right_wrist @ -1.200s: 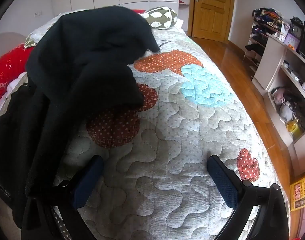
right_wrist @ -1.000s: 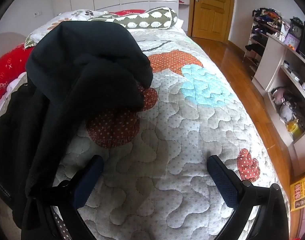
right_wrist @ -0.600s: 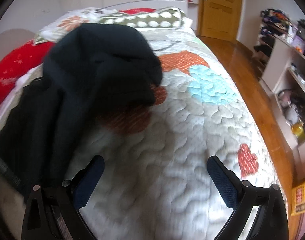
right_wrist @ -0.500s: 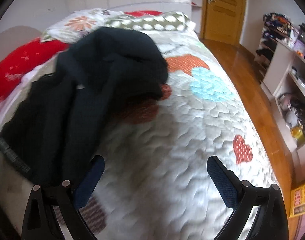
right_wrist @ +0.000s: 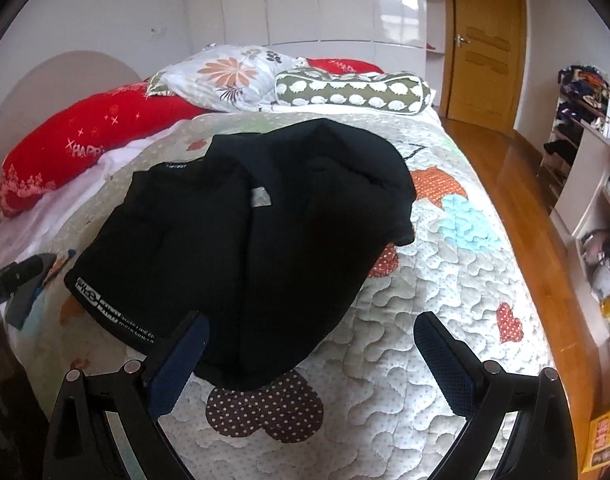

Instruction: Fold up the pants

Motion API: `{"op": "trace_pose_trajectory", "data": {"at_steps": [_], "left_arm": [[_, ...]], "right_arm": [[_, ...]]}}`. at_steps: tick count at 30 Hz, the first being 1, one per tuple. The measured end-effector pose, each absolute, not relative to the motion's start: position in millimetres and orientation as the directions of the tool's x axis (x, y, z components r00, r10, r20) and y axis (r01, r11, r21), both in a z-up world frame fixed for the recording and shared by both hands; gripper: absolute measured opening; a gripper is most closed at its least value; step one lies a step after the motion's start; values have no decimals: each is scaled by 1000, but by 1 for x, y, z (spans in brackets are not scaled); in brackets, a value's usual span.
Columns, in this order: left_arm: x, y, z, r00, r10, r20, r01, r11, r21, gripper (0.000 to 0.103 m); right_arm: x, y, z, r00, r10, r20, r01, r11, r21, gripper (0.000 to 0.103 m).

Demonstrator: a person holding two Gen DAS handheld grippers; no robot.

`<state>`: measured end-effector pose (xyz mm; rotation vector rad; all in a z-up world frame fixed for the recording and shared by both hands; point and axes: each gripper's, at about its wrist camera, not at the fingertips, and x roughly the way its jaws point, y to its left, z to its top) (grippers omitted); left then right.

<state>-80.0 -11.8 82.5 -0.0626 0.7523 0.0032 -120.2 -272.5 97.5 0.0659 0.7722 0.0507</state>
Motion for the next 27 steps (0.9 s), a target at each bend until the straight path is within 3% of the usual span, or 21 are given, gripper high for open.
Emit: {"op": "trace_pose_trajectory", "data": {"at_steps": [7,16,24,27], "left_arm": [[-73,-20,77,713,-50,-700,-8,997,-79,100],[-62,-6,43,652,-167,-740,-34,968,-248,100],[-41,-19,30,614,-250,-749,-23,943,-333,100],[-27,-27,22,592,-252,-766,-28,943,-332,100]], "right_arm": [[-112,-286,97,725,88,-683,-2,992,125,103],[-93,-321,81,711,79,-699,78,979,190,103],[-51,-350,62,704,179,-687,95,936,340,101],[-31,-361,56,712,273,-647,75,887,457,86]]}}
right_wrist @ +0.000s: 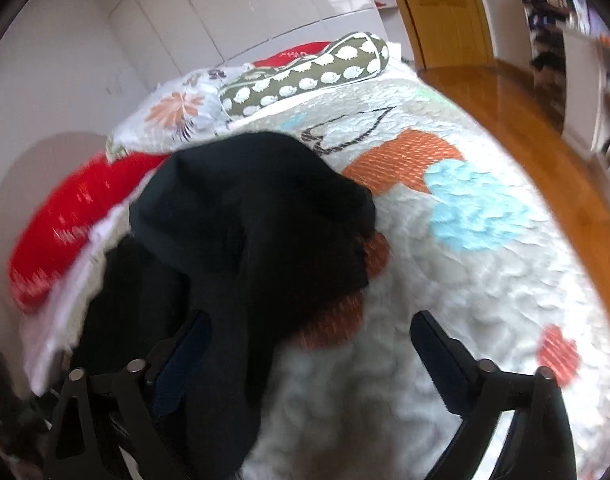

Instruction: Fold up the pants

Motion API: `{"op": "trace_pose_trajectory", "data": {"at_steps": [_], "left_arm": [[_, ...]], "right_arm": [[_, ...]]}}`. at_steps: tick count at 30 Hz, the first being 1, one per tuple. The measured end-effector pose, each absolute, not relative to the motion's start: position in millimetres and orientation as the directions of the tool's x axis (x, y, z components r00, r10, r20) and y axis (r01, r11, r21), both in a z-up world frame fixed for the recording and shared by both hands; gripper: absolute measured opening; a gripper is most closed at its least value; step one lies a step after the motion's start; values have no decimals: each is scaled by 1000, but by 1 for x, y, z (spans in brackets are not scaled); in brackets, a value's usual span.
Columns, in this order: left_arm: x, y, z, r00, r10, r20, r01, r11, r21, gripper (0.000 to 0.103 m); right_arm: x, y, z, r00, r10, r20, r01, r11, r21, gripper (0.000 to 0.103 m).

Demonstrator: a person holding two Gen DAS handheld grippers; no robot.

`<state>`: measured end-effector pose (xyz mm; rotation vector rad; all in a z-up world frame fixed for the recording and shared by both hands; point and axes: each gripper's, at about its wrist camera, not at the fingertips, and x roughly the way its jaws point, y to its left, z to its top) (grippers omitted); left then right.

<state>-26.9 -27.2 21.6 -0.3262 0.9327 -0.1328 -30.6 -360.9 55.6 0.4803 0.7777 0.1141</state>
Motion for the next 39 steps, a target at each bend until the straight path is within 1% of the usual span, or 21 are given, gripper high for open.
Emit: {"op": "trace_pose_trajectory", "data": {"at_steps": [2,3,4,5,6,7,8,10,13,17,20,24,25,27,28,29,30,32,36,37,39], "left_arm": [[-20,-33,20,589,-246,-770,-29,946,-324,100],[-17,-35,21,591,-248,-768,-23,946,-324,93],[-16,-37,22,595,-254,-762,-10,946,-323,71],[-13,-41,22,594,-266,-759,8,946,-324,56],[-10,-43,21,586,-283,-759,21,942,-335,28],[-6,-44,20,574,-312,-757,35,933,-358,14],[-5,-44,22,567,-335,-752,43,925,-379,13],[-10,-45,34,594,-323,-737,61,931,-360,11],[-27,-30,61,645,-323,-693,95,933,-347,10],[-44,3,80,678,-292,-675,91,944,-317,10],[-49,26,67,654,-246,-715,48,957,-286,10],[-49,31,32,592,-219,-775,4,963,-269,10],[-53,32,29,591,-210,-779,1,966,-259,10],[-61,29,29,604,-195,-773,-1,969,-246,10],[-60,28,30,607,-191,-771,-3,970,-242,10],[-60,27,32,609,-186,-771,-8,971,-240,10],[-60,26,32,609,-182,-772,-12,971,-238,10],[-60,24,29,605,-170,-778,-18,974,-227,10],[-58,21,30,601,-152,-784,-23,978,-207,10],[-59,21,30,601,-149,-785,-23,979,-203,10],[-58,20,30,598,-143,-789,-26,980,-197,10]], "right_arm": [[-19,-367,48,718,309,-624,83,852,518,56],[-15,-369,45,727,303,-616,96,844,528,50],[-14,-371,44,734,303,-607,100,837,538,39],[-14,-374,44,739,313,-597,99,826,555,30],[-16,-375,45,744,322,-585,96,815,571,25],[-18,-376,49,752,322,-575,92,813,576,17],[-24,-376,55,766,309,-564,89,818,569,16],[-37,-375,70,787,288,-546,77,832,550,16],[-65,-369,97,813,253,-525,52,865,498,15],[-114,-352,121,810,277,-516,-16,891,454,15],[-149,-343,108,783,240,-574,4,921,390,15],[-168,-368,64,694,213,-688,138,898,417,18],[-174,-378,59,691,189,-697,176,892,417,20],[-186,-396,60,712,159,-684,222,873,435,28],[-190,-404,64,724,119,-679,250,873,420,38],[-192,-408,68,730,85,-678,268,877,398,44],[-192,-412,71,738,48,-673,283,883,374,45],[-185,-420,71,738,27,-674,292,888,355,45],[-149,-400,64,711,81,-699,220,918,330,45],[-147,-387,63,713,112,-692,187,921,341,45],[-138,-345,65,723,223,-654,49,928,370,45]]}}
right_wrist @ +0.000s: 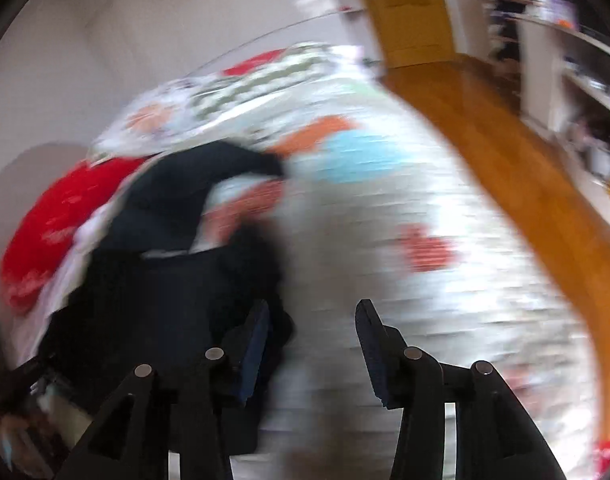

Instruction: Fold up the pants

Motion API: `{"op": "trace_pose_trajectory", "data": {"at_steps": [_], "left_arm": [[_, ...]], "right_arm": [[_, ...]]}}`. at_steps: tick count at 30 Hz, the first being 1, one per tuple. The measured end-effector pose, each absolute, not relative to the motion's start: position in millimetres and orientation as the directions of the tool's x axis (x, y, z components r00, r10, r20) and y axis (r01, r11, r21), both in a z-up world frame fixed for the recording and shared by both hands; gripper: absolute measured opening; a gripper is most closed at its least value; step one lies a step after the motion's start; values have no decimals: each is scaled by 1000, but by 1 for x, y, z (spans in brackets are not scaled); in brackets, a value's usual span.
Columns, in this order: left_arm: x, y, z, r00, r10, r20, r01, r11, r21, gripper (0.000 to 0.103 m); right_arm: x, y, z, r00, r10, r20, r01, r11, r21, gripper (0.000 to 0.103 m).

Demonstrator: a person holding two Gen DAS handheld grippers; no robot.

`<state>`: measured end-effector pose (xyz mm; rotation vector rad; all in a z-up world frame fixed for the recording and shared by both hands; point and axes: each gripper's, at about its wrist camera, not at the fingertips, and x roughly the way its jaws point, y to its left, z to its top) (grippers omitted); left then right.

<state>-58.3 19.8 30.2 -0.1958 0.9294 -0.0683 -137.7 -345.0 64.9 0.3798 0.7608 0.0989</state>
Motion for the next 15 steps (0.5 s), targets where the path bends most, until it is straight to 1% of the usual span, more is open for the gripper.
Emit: {"op": "trace_pose_trajectory", "data": {"at_steps": [2,3,4,5,8,11,15], "left_arm": [[-57,19,31,594,-138,-793,-28,981,-191,10],[-57,19,31,594,-137,-793,-27,981,-190,10],[-57,20,32,595,-138,-792,-26,981,-190,10],[-57,20,32,595,-140,-791,-25,981,-192,10],[-56,22,30,595,-147,-790,-27,979,-202,10],[-57,22,28,597,-144,-789,-35,978,-205,11],[-58,21,28,600,-142,-788,-35,979,-203,11]], "right_arm": [[-129,-301,63,669,359,-651,-118,916,383,45],[-127,-286,61,629,410,-661,-177,903,391,45],[-129,-280,62,612,427,-666,-196,897,396,44],[-132,-281,64,623,425,-657,-188,896,402,45],[-140,-305,78,701,359,-617,-113,909,400,45],[-140,-320,82,714,306,-629,-68,925,373,45],[-134,-298,76,664,361,-655,-141,921,364,45]]}}
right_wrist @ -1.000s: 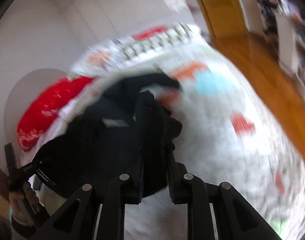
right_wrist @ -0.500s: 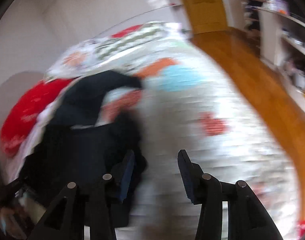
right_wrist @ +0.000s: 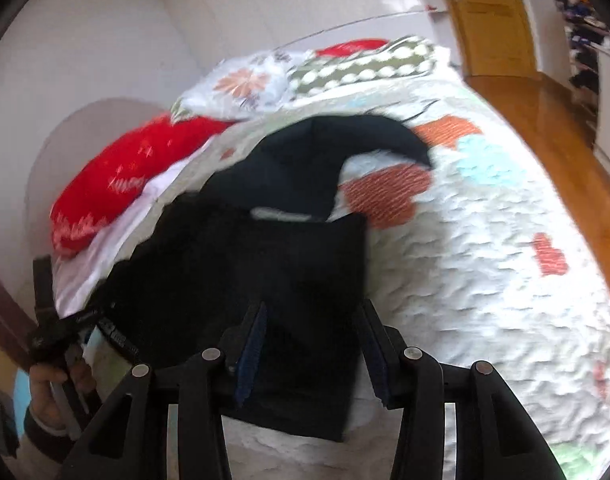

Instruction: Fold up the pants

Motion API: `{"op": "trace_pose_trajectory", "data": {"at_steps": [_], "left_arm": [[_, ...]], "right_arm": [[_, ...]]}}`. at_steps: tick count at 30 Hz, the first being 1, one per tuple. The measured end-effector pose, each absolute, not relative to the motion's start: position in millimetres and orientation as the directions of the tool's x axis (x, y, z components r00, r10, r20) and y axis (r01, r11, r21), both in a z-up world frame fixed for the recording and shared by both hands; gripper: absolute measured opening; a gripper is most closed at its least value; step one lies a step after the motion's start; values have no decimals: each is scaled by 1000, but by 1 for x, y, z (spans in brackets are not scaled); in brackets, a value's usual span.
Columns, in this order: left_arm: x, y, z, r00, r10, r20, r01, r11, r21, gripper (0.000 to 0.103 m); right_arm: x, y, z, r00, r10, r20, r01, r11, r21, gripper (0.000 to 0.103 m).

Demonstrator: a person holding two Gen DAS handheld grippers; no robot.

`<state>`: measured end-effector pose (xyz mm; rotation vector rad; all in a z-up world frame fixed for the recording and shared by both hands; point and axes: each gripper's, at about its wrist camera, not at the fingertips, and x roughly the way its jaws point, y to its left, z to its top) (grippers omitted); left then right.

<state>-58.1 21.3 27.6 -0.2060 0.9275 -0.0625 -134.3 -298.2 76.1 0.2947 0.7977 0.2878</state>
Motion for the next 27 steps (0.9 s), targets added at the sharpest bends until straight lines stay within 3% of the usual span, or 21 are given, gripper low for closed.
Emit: {"op": "trace_pose_trajectory", "data": {"at_steps": [4,9,12,13,14,15,17,22,27], "left_arm": [[-59,21,28,599,-141,-788,-35,979,-201,11],[-61,19,28,606,-126,-785,-35,982,-185,11],[-61,18,28,607,-118,-786,-39,983,-177,11],[-61,18,28,607,-115,-786,-39,984,-175,11],[-61,17,28,607,-112,-787,-38,985,-170,11],[-61,17,29,608,-111,-786,-36,985,-167,11],[-62,17,29,608,-110,-786,-34,986,-164,11],[-63,17,29,609,-112,-786,-34,985,-166,11],[-64,16,27,607,-116,-786,-28,986,-167,11]], "right_arm": [[-133,-259,72,606,432,-668,-276,902,333,48],[-140,-237,57,604,302,-738,-311,941,131,52],[-138,-243,53,641,258,-723,-280,956,93,52],[-137,-251,53,656,243,-715,-249,963,100,41],[-135,-262,55,662,251,-706,-219,966,138,21],[-134,-275,57,668,283,-688,-196,959,205,13],[-136,-299,67,701,301,-646,-152,949,277,12],[-158,-358,91,780,199,-593,-16,954,299,11],[-179,-419,78,776,78,-626,172,928,330,10]]}}
